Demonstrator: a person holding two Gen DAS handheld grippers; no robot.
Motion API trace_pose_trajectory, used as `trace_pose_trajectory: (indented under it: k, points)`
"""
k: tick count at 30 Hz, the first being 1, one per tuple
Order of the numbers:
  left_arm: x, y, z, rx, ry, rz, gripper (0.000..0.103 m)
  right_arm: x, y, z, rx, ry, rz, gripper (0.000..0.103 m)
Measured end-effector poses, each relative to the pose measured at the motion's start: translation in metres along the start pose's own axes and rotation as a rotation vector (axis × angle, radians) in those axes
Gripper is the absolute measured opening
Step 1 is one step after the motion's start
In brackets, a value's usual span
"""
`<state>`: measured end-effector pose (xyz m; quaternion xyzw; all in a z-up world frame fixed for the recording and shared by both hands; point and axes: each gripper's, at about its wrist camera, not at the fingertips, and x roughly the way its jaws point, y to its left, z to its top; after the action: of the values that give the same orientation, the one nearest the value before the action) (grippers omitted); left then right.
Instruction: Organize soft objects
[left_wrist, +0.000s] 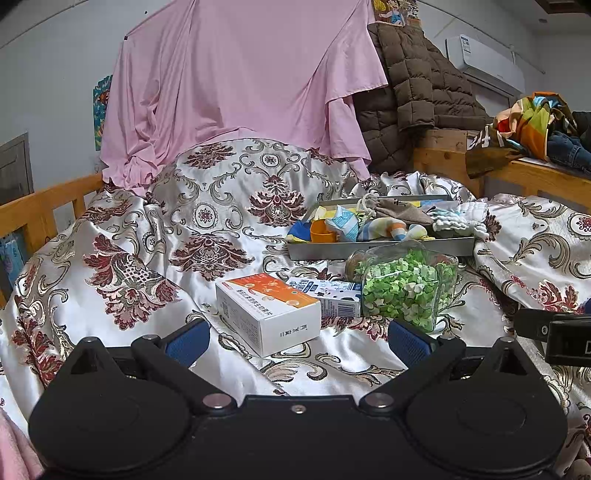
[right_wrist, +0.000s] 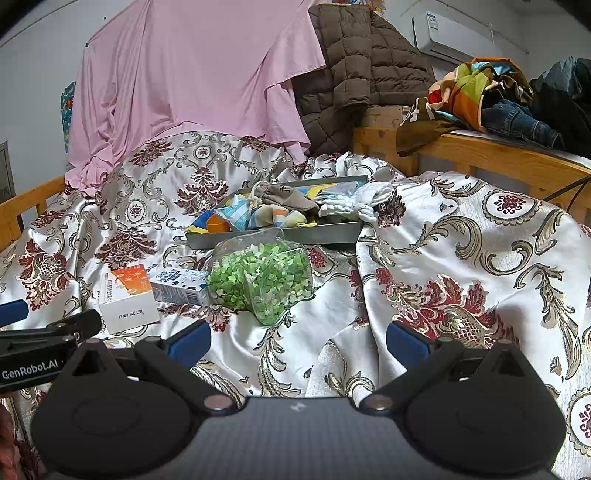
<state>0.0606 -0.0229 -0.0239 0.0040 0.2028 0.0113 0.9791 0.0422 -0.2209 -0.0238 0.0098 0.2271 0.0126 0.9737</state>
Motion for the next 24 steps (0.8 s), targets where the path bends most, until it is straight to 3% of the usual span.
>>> trace_pose_trajectory:
  k: [24]
  points:
    - [-0.002,0.016,-0.002,-0.027,0.009,-0.025,0.102,0.0,0.0,0.0,0.001,0.001,0.0,0.103]
